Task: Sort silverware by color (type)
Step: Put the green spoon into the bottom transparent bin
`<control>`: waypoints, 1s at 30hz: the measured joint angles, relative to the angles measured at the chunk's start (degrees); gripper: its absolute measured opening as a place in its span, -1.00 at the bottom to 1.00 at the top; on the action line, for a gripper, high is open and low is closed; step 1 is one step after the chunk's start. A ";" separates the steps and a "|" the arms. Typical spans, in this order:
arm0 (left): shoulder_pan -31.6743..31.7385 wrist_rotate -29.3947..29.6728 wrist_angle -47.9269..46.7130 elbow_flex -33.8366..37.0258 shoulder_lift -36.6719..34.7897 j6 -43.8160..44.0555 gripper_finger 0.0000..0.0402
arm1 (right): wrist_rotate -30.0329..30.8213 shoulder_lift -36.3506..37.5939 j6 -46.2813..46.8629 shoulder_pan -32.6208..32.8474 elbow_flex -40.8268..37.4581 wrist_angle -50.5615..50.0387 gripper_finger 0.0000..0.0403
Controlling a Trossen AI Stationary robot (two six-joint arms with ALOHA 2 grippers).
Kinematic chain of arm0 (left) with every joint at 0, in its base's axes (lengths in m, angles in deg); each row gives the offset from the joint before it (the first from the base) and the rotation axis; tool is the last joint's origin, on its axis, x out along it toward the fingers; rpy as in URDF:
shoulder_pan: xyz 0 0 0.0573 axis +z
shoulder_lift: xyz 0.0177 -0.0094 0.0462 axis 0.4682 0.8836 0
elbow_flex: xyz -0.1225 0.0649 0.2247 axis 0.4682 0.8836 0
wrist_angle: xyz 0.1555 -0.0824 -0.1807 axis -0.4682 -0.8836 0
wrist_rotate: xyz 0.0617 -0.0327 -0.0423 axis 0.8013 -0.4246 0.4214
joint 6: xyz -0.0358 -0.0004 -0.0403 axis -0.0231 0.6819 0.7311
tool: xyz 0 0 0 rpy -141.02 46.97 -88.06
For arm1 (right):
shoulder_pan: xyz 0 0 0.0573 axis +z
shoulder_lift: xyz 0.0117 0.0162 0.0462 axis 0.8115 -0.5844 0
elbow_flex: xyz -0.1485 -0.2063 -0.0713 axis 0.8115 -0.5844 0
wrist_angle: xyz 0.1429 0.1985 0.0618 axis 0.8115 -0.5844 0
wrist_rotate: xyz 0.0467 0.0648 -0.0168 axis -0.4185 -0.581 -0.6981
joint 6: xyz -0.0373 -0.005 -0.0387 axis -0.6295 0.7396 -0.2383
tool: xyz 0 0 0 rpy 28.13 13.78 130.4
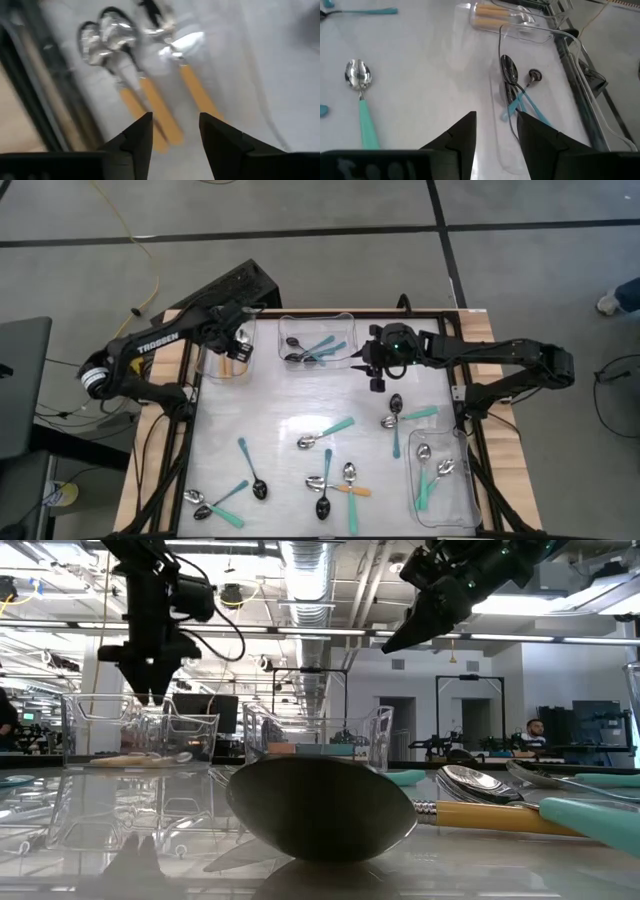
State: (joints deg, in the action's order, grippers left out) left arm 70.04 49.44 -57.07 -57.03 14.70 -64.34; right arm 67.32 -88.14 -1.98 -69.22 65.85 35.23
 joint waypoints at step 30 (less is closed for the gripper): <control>-52.48 -2.28 78.28 25.42 -6.28 -16.66 -0.24 | -5.75 -14.60 8.46 22.58 1.71 6.96 -0.19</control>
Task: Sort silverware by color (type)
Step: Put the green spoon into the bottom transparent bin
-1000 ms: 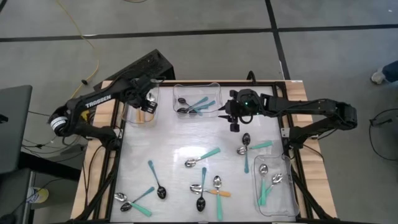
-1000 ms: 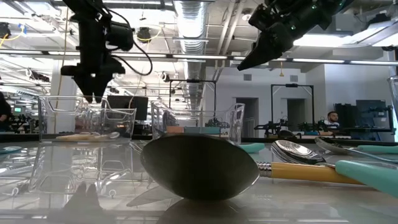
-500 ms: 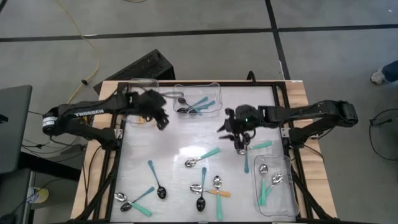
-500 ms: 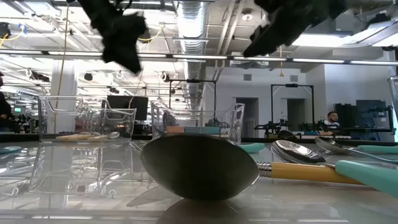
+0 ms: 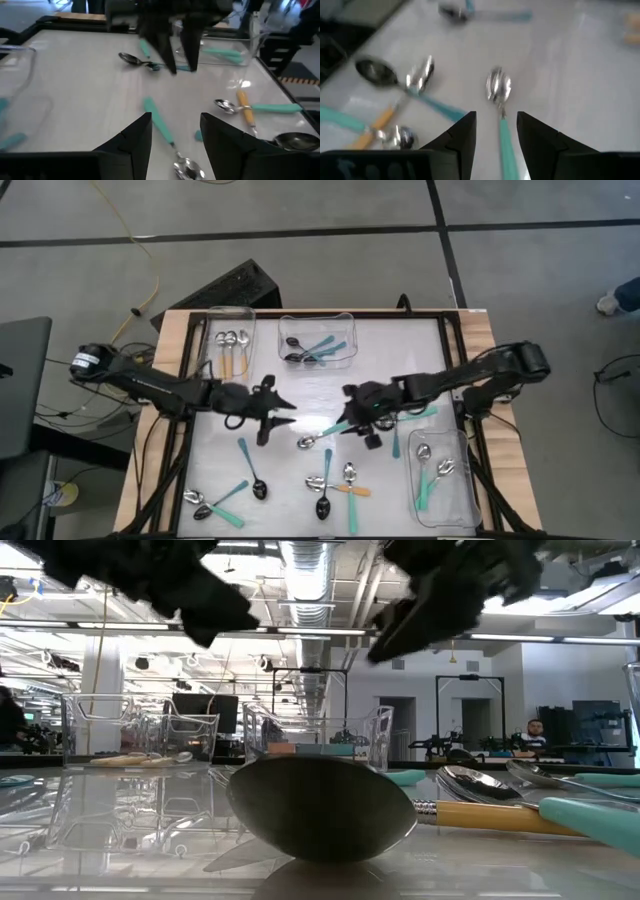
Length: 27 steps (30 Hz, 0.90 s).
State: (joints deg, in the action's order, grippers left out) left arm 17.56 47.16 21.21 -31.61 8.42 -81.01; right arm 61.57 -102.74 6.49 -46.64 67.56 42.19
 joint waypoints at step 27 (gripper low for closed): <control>-3.88 7.40 14.34 10.82 -0.32 6.23 -0.24 | 8.53 -26.06 -0.60 0.22 12.04 -3.30 -0.39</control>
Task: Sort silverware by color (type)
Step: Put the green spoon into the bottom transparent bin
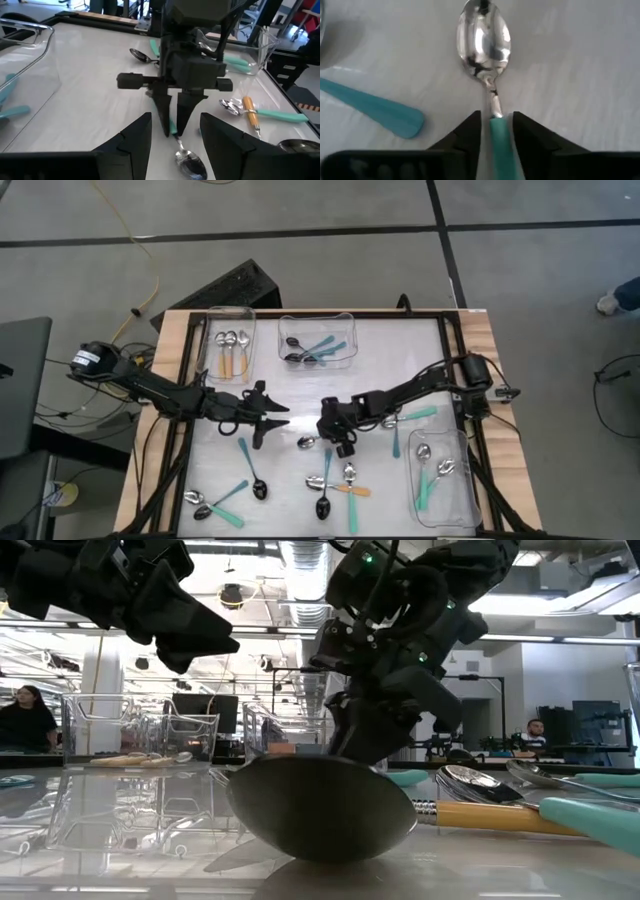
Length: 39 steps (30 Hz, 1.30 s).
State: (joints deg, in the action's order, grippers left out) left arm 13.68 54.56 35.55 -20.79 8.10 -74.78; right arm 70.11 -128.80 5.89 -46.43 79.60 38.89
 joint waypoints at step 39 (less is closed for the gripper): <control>0.02 -1.05 -0.63 -0.02 -0.02 -4.32 -0.24 | 24.36 33.76 128.01 48.26 -0.39 -62.22 -0.70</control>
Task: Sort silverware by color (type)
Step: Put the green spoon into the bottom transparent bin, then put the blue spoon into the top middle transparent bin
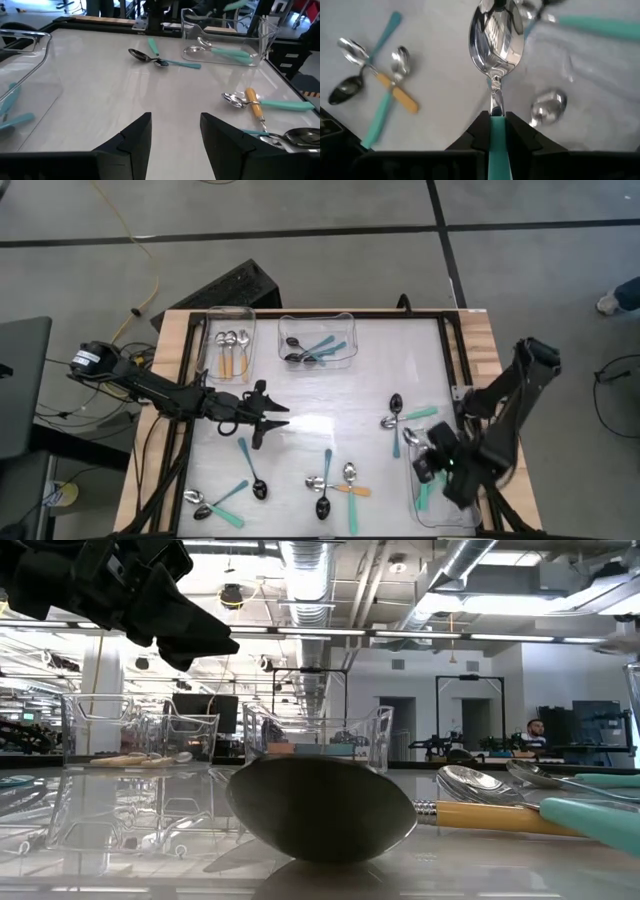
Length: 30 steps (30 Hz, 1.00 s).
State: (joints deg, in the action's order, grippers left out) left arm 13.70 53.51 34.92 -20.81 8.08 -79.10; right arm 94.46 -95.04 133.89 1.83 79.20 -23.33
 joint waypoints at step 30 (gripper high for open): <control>-0.01 -6.62 -7.01 0.00 0.00 17.30 -0.24 | -6.43 0.24 -14.22 1.19 0.07 -2.89 0.13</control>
State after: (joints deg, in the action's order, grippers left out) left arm 13.69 46.90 27.91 -20.81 8.08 -61.79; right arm 88.03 -94.80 119.67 3.02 79.27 -26.23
